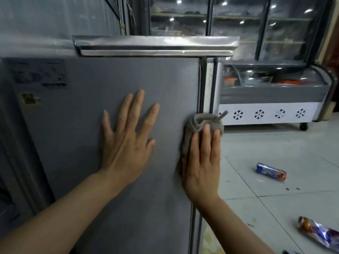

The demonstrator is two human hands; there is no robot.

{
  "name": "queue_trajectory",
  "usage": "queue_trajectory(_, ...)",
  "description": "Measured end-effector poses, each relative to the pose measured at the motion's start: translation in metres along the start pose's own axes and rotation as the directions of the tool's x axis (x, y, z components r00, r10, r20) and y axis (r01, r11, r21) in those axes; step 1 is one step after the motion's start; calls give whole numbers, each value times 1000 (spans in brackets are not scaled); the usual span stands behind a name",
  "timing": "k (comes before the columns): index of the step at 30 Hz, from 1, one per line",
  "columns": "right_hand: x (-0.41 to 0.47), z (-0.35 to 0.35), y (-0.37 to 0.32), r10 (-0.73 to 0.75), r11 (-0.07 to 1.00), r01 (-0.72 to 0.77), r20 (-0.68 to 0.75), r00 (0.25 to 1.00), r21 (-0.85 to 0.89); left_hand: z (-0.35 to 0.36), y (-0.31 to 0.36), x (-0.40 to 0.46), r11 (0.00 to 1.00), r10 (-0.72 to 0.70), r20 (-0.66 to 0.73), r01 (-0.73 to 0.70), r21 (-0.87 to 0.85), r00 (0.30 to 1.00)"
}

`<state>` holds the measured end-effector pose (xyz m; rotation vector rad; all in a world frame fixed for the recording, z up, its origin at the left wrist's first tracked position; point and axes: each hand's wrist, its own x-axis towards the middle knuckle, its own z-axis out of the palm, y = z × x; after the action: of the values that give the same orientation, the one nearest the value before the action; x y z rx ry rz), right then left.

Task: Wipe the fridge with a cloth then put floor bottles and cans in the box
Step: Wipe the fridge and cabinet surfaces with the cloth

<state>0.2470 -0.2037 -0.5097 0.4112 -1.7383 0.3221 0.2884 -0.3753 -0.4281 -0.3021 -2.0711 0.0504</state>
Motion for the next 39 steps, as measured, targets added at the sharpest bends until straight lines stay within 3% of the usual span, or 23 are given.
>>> queue_trajectory(4,-63,0,0,-36,999,39,129,991,-26,10,2,-42,997,34,93,-39,59,995)
queue_trajectory(7,-48,-7,-2,-78,996,85,176,981,-34,8,-6,-55,997,-2,128,-8,76,992)
queue_trajectory(10,18,-8,-6,-92,996,93,45,995,-8,3,-20,-53,996,-50,105,42,82,993)
queue_trajectory(14,65,-2,-15,-2,999,7,-108,994,46,5,-29,-53,998,-24,90,19,60,996)
queue_trajectory(17,21,7,-18,-106,994,107,-17,994,34,9,-30,-56,999,-20,87,16,51,996)
queue_trajectory(21,-28,6,-11,-295,954,300,185,937,1,6,-40,-63,997,-14,106,7,72,994)
queue_trajectory(25,-10,-6,-19,-347,936,349,244,905,39,-6,-63,-80,986,-150,86,143,84,985)
queue_trajectory(31,59,13,-71,-176,984,174,68,982,35,-12,-97,-94,976,-213,96,208,65,972)
queue_trajectory(33,30,16,-86,-308,950,296,153,939,95,-12,-100,-95,980,-196,99,191,60,976)
queue_trajectory(36,-13,12,-88,-573,809,578,358,737,106,-14,-106,-98,985,-169,100,163,64,981)
queue_trajectory(37,-14,12,-86,-595,788,606,382,707,106,-15,-109,-100,985,-164,98,158,66,982)
queue_trajectory(39,2,13,-86,-598,790,603,357,717,112,-16,-116,-105,985,-166,110,160,63,980)
